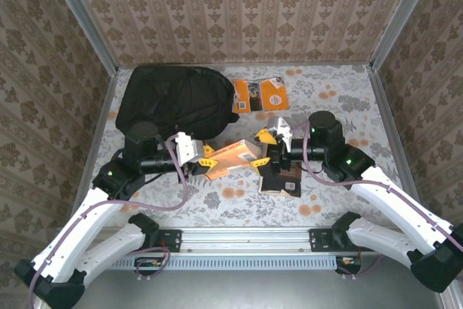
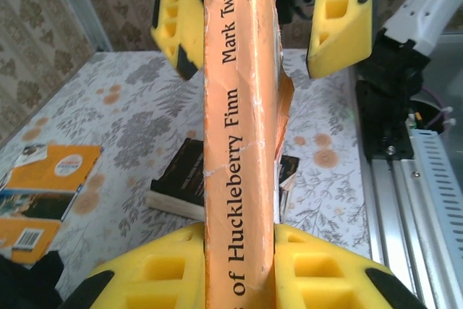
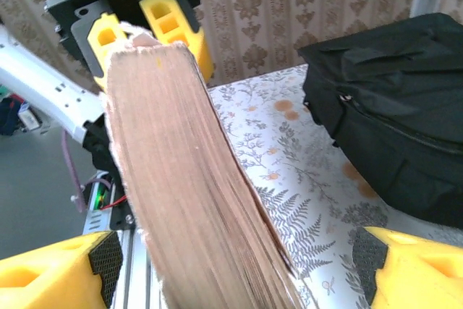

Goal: Pack the student bag

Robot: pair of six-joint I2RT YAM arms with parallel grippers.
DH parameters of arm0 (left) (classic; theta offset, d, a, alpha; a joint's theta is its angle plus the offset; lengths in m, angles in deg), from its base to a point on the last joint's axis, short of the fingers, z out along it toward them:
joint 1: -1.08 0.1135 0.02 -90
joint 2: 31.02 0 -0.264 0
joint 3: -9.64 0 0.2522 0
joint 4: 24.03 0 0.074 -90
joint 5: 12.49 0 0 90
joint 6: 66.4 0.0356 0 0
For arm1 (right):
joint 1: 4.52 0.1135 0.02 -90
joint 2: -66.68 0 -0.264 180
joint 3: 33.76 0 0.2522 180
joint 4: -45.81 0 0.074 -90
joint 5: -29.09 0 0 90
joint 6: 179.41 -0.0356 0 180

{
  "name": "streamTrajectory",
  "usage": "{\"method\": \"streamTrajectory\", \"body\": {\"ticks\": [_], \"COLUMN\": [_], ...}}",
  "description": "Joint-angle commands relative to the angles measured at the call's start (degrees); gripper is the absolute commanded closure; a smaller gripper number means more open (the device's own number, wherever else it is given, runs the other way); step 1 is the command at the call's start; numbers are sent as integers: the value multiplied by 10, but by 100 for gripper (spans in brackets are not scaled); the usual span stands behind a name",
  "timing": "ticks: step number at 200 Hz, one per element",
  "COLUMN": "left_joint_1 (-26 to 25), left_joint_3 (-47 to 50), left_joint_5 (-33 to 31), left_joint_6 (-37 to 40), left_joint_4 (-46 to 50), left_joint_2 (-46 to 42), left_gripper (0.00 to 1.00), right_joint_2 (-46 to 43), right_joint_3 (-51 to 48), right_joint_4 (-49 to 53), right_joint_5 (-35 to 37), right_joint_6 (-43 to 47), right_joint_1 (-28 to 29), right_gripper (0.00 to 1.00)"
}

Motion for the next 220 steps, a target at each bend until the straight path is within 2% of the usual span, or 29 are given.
{"method": "streamTrajectory", "body": {"ticks": [1, 31, 47, 60, 69, 74, 84, 94, 101, 105, 110, 133, 145, 154, 170, 189, 220], "left_joint_1": [-3, -3, -4, -4, -4, -3, -3, -3, -3, -2, 0, 35, 48, 49, 52, 52, 34], "left_joint_3": [-2, -9, -12, -15, -20, -23, -23, -17, -13, -12, -14, -61, -98, -134, -185, -228, -294], "left_joint_5": [69, 99, 100, 88, 71, 60, 29, -25, -93, -132, -174, -258, -302, -353, -408, -428, -468], "left_joint_6": [26, 37, 40, 41, 37, 32, 18, -8, -48, -72, -95, -167, -208, -237, -264, -287, -256], "left_joint_4": [-14, 2, 8, 14, 20, 23, 18, 3, -16, -25, -30, -3, 26, 49, 76, 77, 76], "left_joint_2": [-12, -3, 1, 4, 6, 6, 3, -1, -3, -2, 1, 55, 105, 145, 210, 274, 380], "left_gripper": [100, 100, 100, 100, 100, 100, 88, 59, 36, 28, 24, 23, 23, 23, 25, 25, 23], "right_joint_2": [0, 29, 37, 37, 36, 35, 32, 20, 12, 8, 5, 10, 17, 19, 7, -7, -16], "right_joint_3": [4, 42, 48, 46, 44, 44, 41, 28, 16, 9, 5, 21, 32, 32, 15, -1, -11], "right_joint_4": [-7, 25, 26, 26, 29, 32, 39, 22, -3, -16, -27, 22, 72, 91, 91, 81, 82], "right_joint_5": [-24, -36, -55, -71, -67, -61, -43, -15, 24, 48, 77, 283, 348, 358, 375, 369, 368], "right_joint_6": [40, 38, 35, 35, 34, 34, 32, 9, -26, -50, -84, -247, -300, -326, -358, -379, -390], "right_joint_1": [16, 25, 26, 26, 26, 26, 25, 23, 18, 12, 2, -55, -90, -114, -133, -143, -144], "right_gripper": [14, 23, 34, 61, 88, 100, 100, 100, 100, 100, 100, 100, 100, 100, 100, 100, 100]}}
